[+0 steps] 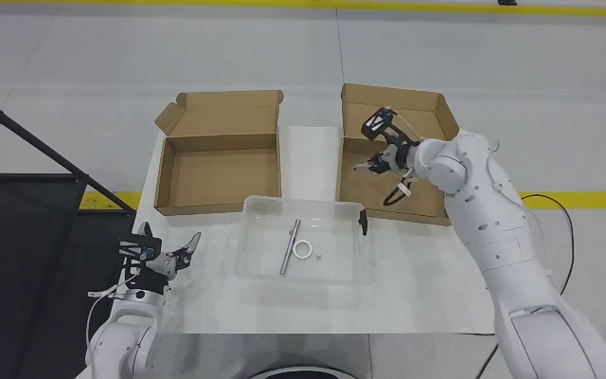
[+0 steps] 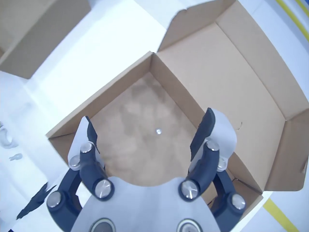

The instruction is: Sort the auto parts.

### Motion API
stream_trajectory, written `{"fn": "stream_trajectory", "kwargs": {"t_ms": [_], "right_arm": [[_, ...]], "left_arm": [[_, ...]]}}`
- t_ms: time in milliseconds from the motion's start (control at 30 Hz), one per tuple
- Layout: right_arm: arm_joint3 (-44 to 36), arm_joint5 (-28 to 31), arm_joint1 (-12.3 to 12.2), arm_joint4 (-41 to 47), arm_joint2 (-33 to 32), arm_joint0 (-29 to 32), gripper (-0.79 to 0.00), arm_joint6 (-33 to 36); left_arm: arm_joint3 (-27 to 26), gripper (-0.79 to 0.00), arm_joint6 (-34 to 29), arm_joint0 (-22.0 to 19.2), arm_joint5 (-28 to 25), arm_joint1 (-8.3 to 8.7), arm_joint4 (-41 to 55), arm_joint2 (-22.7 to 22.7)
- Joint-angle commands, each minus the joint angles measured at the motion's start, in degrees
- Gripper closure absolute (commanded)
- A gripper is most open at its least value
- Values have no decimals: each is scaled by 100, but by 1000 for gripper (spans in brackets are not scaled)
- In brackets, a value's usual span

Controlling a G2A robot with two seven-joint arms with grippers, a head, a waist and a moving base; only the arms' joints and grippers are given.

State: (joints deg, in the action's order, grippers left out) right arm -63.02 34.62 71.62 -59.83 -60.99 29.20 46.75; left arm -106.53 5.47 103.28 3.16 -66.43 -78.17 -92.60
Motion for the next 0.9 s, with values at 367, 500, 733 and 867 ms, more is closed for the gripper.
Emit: {"fn": "stream_trajectory", "kwargs": {"t_ms": [367,500,733,867], "right_arm": [[-3797,813,-458,1034,-868,2119,-785,1195],[-3950,853,-479,1074,-889,2211,-785,1238],[-3950,853,-479,1074,-889,2211,-785,1238],[-3971,873,-478,1068,-854,2231,-785,1223]], "left_arm": [[0,-785,0,0,0,0,0,0],[0,-785,0,0,0,0,0,0],[0,-785,0,0,0,0,0,0],[0,-785,0,0,0,0,0,0]]}}
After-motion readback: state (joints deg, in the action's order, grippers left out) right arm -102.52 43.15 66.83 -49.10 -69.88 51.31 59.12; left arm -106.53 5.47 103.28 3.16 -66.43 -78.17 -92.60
